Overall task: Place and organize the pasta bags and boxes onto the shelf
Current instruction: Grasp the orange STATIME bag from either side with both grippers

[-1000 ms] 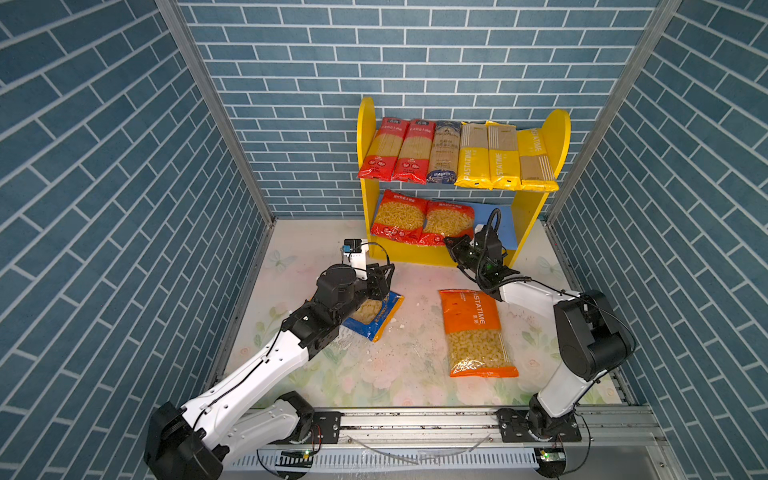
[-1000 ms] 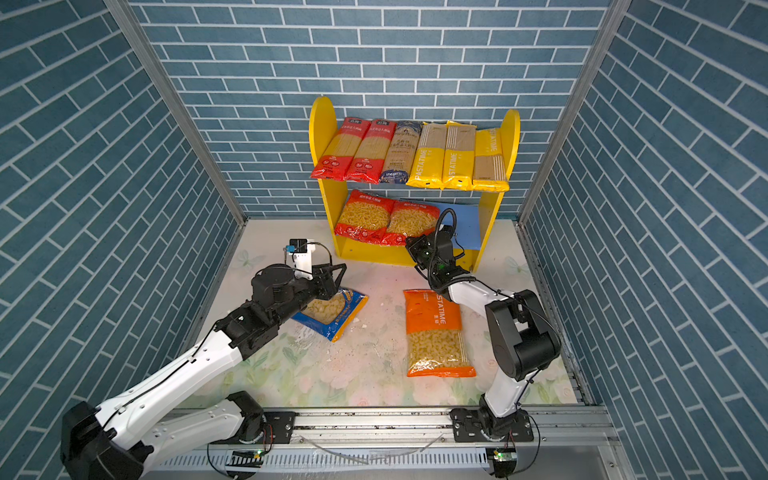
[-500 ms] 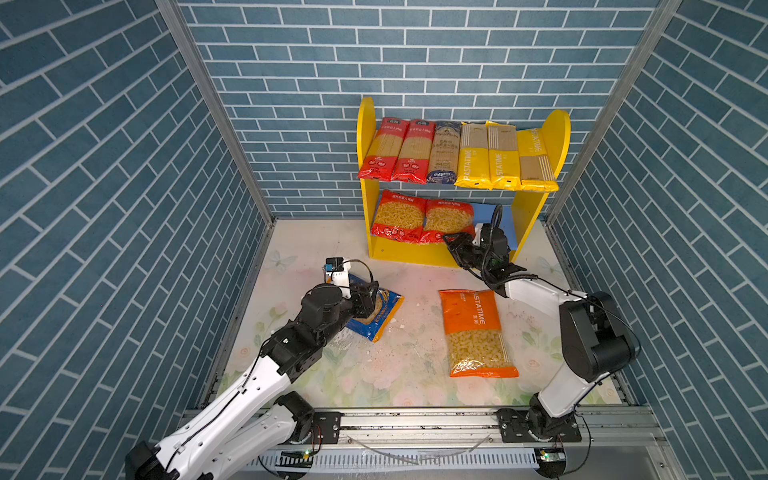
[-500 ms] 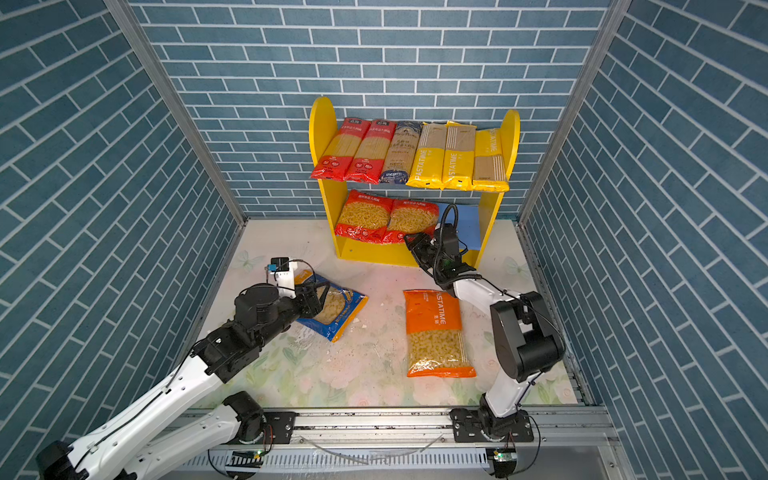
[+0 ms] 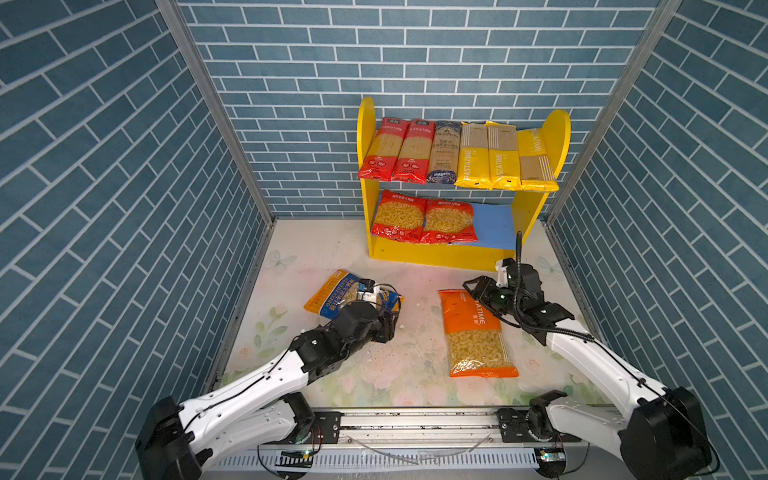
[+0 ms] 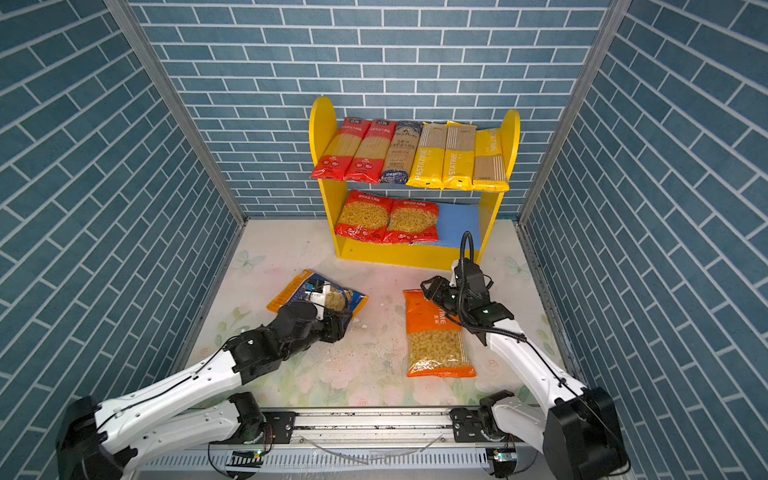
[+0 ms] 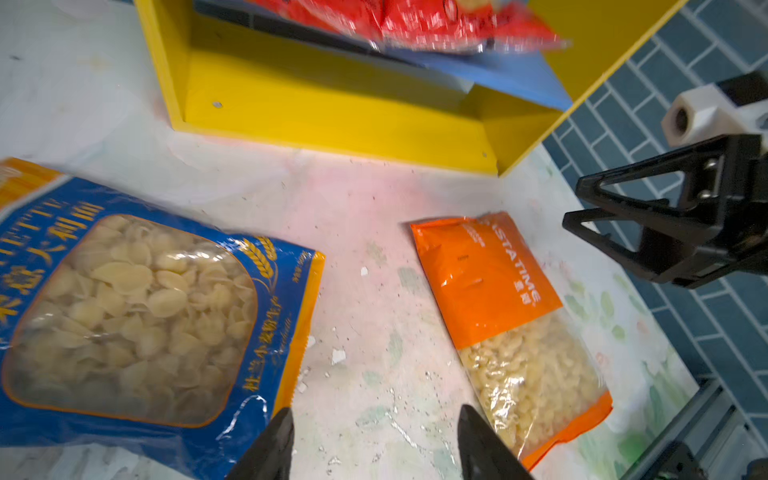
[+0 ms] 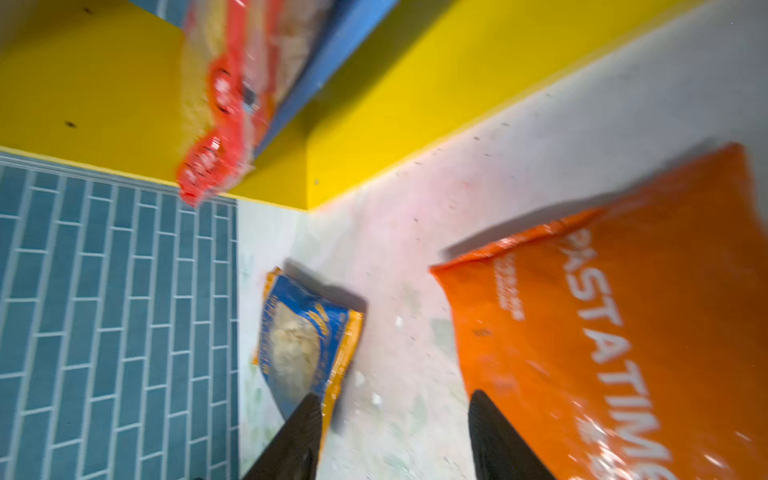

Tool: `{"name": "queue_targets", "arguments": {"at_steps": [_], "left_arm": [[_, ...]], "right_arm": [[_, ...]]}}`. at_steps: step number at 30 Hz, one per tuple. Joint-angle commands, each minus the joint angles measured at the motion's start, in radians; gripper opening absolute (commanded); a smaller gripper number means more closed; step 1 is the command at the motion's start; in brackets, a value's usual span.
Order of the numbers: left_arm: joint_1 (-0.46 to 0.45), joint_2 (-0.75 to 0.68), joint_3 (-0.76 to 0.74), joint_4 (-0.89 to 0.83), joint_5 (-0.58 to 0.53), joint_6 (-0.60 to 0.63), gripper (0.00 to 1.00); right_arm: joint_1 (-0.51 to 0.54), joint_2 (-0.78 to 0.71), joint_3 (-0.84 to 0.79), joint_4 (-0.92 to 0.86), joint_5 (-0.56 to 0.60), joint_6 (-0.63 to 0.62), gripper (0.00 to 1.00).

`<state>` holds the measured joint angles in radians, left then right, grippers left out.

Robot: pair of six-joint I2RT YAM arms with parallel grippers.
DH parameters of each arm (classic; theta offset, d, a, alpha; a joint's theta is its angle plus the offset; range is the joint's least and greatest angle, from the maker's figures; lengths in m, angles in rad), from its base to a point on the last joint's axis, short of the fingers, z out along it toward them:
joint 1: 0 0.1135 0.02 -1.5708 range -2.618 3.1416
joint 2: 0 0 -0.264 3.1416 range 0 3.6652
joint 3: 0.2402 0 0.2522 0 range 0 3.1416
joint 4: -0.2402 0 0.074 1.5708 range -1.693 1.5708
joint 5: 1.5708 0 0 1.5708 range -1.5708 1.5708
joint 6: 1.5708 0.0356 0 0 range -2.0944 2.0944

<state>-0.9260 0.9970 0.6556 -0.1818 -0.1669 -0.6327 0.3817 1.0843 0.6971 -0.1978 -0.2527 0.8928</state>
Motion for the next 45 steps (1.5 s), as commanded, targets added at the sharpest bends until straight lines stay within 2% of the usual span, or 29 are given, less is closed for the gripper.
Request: {"name": "queue_targets", "arguments": {"at_steps": [1, 5, 11, 21, 24, 28, 32, 34, 40, 45], "left_arm": [[-0.084, 0.111, 0.002, 0.124, -0.028, -0.038, 0.63], [-0.161, 0.282, 0.039, 0.231, 0.002, -0.074, 0.64], [-0.18, 0.522, 0.107, 0.376, 0.148, -0.184, 0.65], [-0.182, 0.733, 0.16, 0.513, 0.254, -0.3, 0.65], [-0.182, 0.769, 0.177, 0.534, 0.26, -0.307, 0.64], [-0.177, 0.812, 0.19, 0.573, 0.281, -0.317, 0.62], [-0.159, 0.829, 0.177, 0.608, 0.298, -0.325, 0.55], [-0.151, 0.83, 0.167, 0.62, 0.307, -0.326, 0.51], [-0.141, 0.814, 0.149, 0.633, 0.32, -0.319, 0.43], [-0.141, 0.792, 0.135, 0.637, 0.332, -0.315, 0.41]], "right_arm": [[-0.056, -0.083, -0.058, -0.275, 0.041, -0.168, 0.6], [-0.179, -0.158, -0.127, -0.362, 0.004, -0.214, 0.65], [-0.337, -0.155, -0.22, -0.335, -0.095, -0.239, 0.72], [-0.362, -0.037, -0.257, -0.21, -0.213, -0.272, 0.72], [-0.362, -0.023, -0.29, -0.14, -0.293, -0.264, 0.7], [-0.35, -0.02, -0.321, -0.066, -0.389, -0.246, 0.63], [-0.334, -0.072, -0.329, -0.05, -0.414, -0.248, 0.49], [-0.324, -0.113, -0.333, -0.038, -0.419, -0.233, 0.39], [-0.257, -0.188, -0.329, -0.002, -0.381, -0.18, 0.14], [-0.208, -0.215, -0.292, -0.037, -0.312, -0.172, 0.02]]}}
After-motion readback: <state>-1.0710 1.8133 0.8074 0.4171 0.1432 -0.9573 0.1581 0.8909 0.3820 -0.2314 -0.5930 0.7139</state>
